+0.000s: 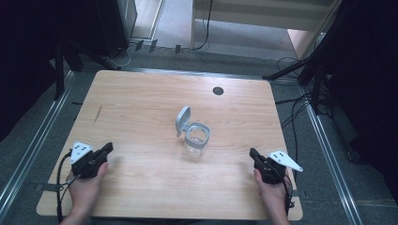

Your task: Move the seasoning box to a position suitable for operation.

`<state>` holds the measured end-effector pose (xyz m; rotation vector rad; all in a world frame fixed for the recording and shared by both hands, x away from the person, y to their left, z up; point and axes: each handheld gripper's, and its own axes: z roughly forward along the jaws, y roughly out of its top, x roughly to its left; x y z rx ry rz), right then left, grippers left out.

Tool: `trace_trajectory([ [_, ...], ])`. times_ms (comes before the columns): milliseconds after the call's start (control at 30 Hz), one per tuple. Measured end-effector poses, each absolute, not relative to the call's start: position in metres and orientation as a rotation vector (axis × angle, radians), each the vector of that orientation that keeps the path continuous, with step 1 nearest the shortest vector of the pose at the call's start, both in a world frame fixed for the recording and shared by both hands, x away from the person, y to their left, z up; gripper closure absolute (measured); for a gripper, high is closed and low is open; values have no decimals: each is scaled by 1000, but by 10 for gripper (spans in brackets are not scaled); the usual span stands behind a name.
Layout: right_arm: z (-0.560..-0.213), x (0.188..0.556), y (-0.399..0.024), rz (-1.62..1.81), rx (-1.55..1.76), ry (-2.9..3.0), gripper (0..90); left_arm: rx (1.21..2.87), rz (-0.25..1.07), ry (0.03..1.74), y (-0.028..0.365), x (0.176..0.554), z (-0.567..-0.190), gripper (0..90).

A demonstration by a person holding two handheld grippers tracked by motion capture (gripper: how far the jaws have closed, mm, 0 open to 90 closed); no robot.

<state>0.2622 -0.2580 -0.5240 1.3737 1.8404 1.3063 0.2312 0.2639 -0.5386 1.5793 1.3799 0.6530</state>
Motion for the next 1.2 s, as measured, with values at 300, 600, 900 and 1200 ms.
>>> trace_trajectory([
  [300,-511,286,-215,1363,1286,1927,900,1647,530,1263,199,248,-533,900],
  [600,-509,313,-186,1367,1259,1972,900,1690,464,1206,140,259,-525,900],
  [900,-510,335,-162,1394,1227,2033,900,1707,441,1175,102,262,-520,900],
  [1200,-513,347,-147,1401,1194,2090,900,1714,434,1187,87,269,-517,900],
])
